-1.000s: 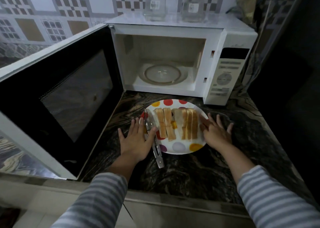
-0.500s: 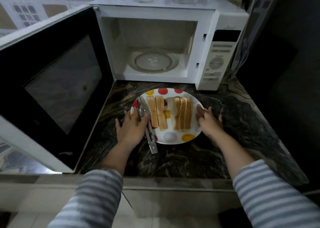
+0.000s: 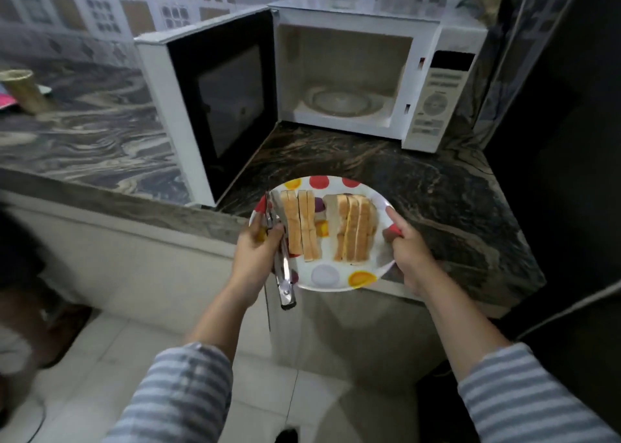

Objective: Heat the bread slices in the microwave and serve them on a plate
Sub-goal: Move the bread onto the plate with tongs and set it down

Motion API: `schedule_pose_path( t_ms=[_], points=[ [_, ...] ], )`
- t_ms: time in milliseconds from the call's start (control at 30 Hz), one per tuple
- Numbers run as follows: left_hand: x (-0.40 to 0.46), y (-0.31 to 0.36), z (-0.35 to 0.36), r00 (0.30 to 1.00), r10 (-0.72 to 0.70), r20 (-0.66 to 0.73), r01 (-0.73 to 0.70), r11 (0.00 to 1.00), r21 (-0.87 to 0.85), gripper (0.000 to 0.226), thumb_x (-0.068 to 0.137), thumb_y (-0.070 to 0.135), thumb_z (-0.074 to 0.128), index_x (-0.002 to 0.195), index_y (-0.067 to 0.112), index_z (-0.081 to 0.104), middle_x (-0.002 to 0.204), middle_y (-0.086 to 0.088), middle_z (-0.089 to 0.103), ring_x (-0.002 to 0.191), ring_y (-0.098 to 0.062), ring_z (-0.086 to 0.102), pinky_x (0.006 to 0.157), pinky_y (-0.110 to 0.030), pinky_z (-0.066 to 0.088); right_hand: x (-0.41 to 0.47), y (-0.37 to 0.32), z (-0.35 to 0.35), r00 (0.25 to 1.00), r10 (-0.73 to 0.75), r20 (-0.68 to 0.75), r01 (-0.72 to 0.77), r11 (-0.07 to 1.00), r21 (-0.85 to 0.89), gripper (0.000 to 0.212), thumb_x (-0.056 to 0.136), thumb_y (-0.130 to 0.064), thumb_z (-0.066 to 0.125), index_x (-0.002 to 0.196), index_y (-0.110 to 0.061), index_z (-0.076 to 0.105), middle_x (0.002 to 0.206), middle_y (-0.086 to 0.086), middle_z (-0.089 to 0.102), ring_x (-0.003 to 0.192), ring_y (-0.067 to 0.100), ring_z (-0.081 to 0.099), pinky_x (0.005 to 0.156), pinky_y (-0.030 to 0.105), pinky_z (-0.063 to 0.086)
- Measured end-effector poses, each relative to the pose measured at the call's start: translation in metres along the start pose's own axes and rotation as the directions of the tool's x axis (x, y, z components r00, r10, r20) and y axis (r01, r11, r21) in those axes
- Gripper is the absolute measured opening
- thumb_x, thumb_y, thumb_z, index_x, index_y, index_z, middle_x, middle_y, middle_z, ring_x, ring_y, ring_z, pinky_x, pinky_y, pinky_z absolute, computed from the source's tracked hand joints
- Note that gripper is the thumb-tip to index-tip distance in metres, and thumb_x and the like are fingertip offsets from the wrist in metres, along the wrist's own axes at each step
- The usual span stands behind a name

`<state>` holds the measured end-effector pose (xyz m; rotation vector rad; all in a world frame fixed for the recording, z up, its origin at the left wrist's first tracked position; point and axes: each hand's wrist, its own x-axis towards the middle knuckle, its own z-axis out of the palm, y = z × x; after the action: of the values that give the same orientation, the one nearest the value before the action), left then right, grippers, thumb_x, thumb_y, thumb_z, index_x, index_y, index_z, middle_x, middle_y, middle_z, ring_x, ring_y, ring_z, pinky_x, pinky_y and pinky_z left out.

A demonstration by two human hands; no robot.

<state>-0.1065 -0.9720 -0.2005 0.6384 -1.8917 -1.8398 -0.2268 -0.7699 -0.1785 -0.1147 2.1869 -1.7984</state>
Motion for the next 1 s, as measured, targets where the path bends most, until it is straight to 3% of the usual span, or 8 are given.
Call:
schedule_pose_path(
  t_ms=[200,267,433,533,667,833,933,1000],
  points=[
    [-0.101,-0.014,-0.045,0.996,-0.056,-0.075,0.057,0.998,0.005,0.038,0.084,0.047,0.061,0.12,0.056,0.053,0.126,-0.003,0.054,0.104,-0.026,0.065,0.069,-0.053,0.059,-0.087,0.025,0.011,0.99,0.022,0.137,-0.024,1.0,0.017,0.049,0.102,-0.006,0.035,0.146,-0.028,0.036,0.131,0.0,0.051,0.114,0.02,0.054,0.099,0.038,0.046],
    [-0.124,-0.021,-0.059,0.991,-0.052,-0.125,0.054,0.998,0.018,0.045,0.085,0.047,0.061,0.129,0.047,0.052,0.126,-0.001,0.051,0.106,-0.026,0.063,0.067,-0.047,0.06,-0.106,0.034,0.021,0.985,0.036,0.17,-0.04,0.999,0.02,0.048,0.102,-0.007,0.035,0.145,-0.029,0.037,0.132,0.002,0.051,0.116,0.023,0.054,0.101,0.043,0.046],
    [-0.16,-0.032,-0.1,0.973,-0.012,-0.231,0.023,0.999,0.042,0.047,0.094,0.036,0.057,0.139,0.03,0.047,0.135,0.003,0.048,0.107,-0.011,0.062,0.062,-0.013,0.051,-0.134,0.044,0.055,0.959,0.008,0.283,-0.022,0.999,0.046,0.05,0.101,-0.004,0.037,0.147,-0.023,0.034,0.141,0.005,0.049,0.123,0.022,0.051,0.107,0.043,0.041],
    [-0.17,-0.032,-0.129,0.962,-0.008,-0.271,0.015,1.0,0.024,0.05,0.092,0.038,0.059,0.139,0.028,0.047,0.138,0.006,0.048,0.113,-0.01,0.059,0.067,-0.013,0.052,-0.14,0.043,0.084,0.937,0.002,0.348,-0.018,0.999,0.045,0.05,0.101,-0.006,0.039,0.148,-0.022,0.032,0.142,0.004,0.047,0.125,0.02,0.05,0.108,0.043,0.04],
    [-0.171,-0.029,-0.173,0.94,0.007,-0.342,-0.004,1.0,0.009,0.04,0.09,0.038,0.061,0.13,0.033,0.054,0.136,0.013,0.05,0.123,-0.007,0.052,0.088,-0.02,0.048,-0.14,0.035,0.133,0.917,-0.012,0.399,0.0,1.0,0.028,0.051,0.1,-0.006,0.041,0.148,-0.025,0.033,0.145,0.003,0.045,0.128,0.018,0.047,0.11,0.043,0.037],
    [-0.156,-0.014,-0.23,0.919,0.041,-0.393,-0.03,0.999,0.034,0.034,0.096,0.025,0.055,0.125,0.039,0.047,0.113,0.031,0.047,0.099,0.022,0.048,0.072,0.0,0.04,-0.135,0.024,0.207,0.905,-0.02,0.425,0.002,0.999,0.044,0.053,0.1,-0.006,0.041,0.147,-0.028,0.034,0.142,0.002,0.049,0.125,0.022,0.051,0.108,0.047,0.039],
    [-0.134,-0.011,-0.273,0.927,0.053,-0.372,-0.034,0.998,0.057,0.031,0.096,0.025,0.054,0.119,0.044,0.046,0.11,0.034,0.046,0.099,0.022,0.048,0.079,-0.005,0.042,-0.131,0.016,0.253,0.903,-0.01,0.429,-0.022,0.997,0.069,0.052,0.1,-0.009,0.041,0.146,-0.033,0.035,0.14,0.001,0.051,0.124,0.022,0.053,0.105,0.048,0.042],
    [-0.117,-0.01,-0.3,0.932,0.069,-0.356,-0.049,0.997,0.066,0.034,0.097,0.023,0.054,0.123,0.042,0.044,0.111,0.036,0.043,0.094,0.03,0.045,0.072,0.001,0.039,-0.129,0.008,0.279,0.905,-0.016,0.426,-0.021,0.996,0.082,0.051,0.101,-0.01,0.04,0.146,-0.034,0.033,0.138,-0.002,0.053,0.119,0.019,0.055,0.101,0.044,0.046]
  ],
)
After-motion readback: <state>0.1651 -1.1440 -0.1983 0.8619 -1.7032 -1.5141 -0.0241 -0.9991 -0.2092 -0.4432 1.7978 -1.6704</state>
